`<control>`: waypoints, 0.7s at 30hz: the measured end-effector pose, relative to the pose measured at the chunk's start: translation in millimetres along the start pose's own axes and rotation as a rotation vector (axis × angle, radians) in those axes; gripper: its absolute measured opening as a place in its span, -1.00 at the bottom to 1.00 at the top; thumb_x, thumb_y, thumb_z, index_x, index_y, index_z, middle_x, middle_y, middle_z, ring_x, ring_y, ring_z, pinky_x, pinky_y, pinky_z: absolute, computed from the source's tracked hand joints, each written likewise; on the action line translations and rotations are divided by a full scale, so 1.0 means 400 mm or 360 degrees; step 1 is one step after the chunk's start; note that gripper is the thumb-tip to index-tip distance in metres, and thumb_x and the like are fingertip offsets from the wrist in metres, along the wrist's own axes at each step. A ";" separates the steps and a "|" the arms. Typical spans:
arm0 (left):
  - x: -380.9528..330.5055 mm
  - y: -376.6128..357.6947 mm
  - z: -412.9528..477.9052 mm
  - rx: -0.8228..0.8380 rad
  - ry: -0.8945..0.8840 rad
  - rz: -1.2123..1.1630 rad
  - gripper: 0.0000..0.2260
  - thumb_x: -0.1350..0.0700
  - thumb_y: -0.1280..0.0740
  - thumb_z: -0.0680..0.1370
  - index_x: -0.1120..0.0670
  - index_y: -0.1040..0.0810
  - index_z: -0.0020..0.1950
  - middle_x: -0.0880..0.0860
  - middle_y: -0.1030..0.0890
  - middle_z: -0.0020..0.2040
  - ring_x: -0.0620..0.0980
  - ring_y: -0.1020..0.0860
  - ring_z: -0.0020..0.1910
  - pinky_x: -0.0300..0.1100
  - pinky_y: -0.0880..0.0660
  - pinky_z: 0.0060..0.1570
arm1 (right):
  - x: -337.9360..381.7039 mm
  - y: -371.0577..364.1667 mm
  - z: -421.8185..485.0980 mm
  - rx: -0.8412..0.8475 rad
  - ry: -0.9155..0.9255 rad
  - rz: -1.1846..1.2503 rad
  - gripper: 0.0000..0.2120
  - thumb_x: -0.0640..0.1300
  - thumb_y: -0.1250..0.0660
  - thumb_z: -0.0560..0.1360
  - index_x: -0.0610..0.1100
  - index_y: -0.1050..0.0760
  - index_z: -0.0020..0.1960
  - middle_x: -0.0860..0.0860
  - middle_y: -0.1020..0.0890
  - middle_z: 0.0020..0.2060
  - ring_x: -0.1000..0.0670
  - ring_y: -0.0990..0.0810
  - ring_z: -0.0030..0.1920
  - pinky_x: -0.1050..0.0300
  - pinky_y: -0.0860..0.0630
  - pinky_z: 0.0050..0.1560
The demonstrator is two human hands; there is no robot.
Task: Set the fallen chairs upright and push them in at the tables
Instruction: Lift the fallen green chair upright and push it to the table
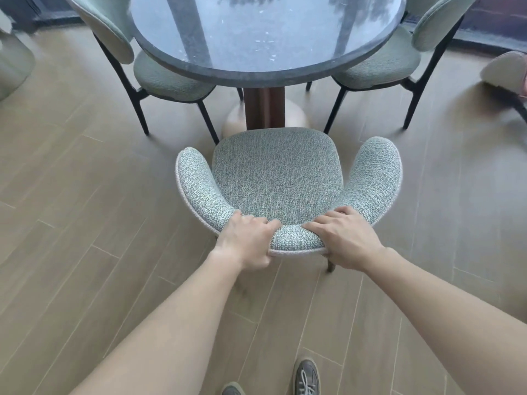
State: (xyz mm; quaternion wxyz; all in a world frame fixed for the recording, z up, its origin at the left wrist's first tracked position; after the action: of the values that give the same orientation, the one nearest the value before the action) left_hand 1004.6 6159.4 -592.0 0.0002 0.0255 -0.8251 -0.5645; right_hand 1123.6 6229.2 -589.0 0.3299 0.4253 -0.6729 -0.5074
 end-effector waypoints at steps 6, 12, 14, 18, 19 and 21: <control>0.132 0.077 0.146 -0.0140 0.0029 0.0084 -0.52 -0.19 -0.41 0.49 -0.10 -0.47 0.37 -0.03 -0.67 0.10 0.11 -0.65 0.12 0.06 -0.44 0.22 | -0.070 0.074 0.178 -0.0140 -0.0059 -0.0067 -0.51 0.26 -0.45 0.50 0.13 -0.47 0.35 0.12 -0.66 0.17 -0.02 -0.62 0.26 -0.05 -0.39 0.30; 0.198 0.112 0.213 -0.0288 -0.0026 0.0142 -0.52 -0.30 -0.38 0.47 -0.17 -0.48 0.33 -0.06 -0.68 0.11 0.11 -0.68 0.10 0.02 -0.47 0.13 | -0.097 0.107 0.262 -0.0183 -0.0057 -0.0092 -0.46 0.29 -0.46 0.47 0.15 -0.47 0.37 0.13 -0.66 0.17 -0.03 -0.63 0.24 -0.03 -0.42 0.23; 0.201 0.115 0.218 -0.0325 -0.0037 0.0173 -0.51 -0.33 -0.38 0.46 -0.17 -0.48 0.33 -0.06 -0.68 0.11 0.11 -0.68 0.10 0.01 -0.46 0.12 | -0.100 0.108 0.267 -0.0188 -0.0063 -0.0112 -0.47 0.30 -0.46 0.46 0.16 -0.47 0.35 0.13 -0.66 0.14 -0.03 -0.64 0.21 -0.03 -0.43 0.21; 0.197 0.118 0.216 -0.0363 -0.0061 0.0189 -0.50 -0.36 -0.35 0.46 -0.17 -0.49 0.33 -0.08 -0.67 0.12 0.11 -0.67 0.11 0.00 -0.47 0.13 | -0.098 0.107 0.265 -0.0186 -0.0058 -0.0120 -0.50 0.30 -0.44 0.47 0.15 -0.46 0.33 0.13 -0.65 0.12 -0.03 -0.63 0.20 -0.04 -0.44 0.22; 0.198 0.119 0.217 -0.0353 -0.0058 0.0192 -0.49 -0.37 -0.34 0.46 -0.17 -0.49 0.33 -0.08 -0.67 0.12 0.10 -0.67 0.11 0.01 -0.48 0.14 | -0.099 0.109 0.266 -0.0183 -0.0058 -0.0118 -0.50 0.30 -0.43 0.48 0.16 -0.46 0.34 0.13 -0.65 0.13 -0.03 -0.63 0.20 -0.04 -0.44 0.23; 0.199 0.118 0.219 -0.0340 -0.0065 0.0185 -0.49 -0.36 -0.34 0.46 -0.17 -0.48 0.34 -0.08 -0.67 0.12 0.10 -0.67 0.11 0.01 -0.50 0.15 | -0.102 0.110 0.268 -0.0179 -0.0053 -0.0085 -0.48 0.31 -0.42 0.48 0.16 -0.45 0.37 0.12 -0.65 0.14 -0.04 -0.63 0.21 -0.05 -0.44 0.25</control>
State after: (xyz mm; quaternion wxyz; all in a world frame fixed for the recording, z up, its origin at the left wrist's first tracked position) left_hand 920.7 6254.9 -582.0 0.0187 -0.0342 -0.7601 -0.6486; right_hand 1036.6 6314.5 -575.7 0.3284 0.4155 -0.6371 -0.5600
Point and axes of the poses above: each hand's wrist, its own z-axis towards the middle knuckle, its own y-axis out of the back of the hand, x = y × z, the point moved 10 cm from there along z, towards the middle knuckle
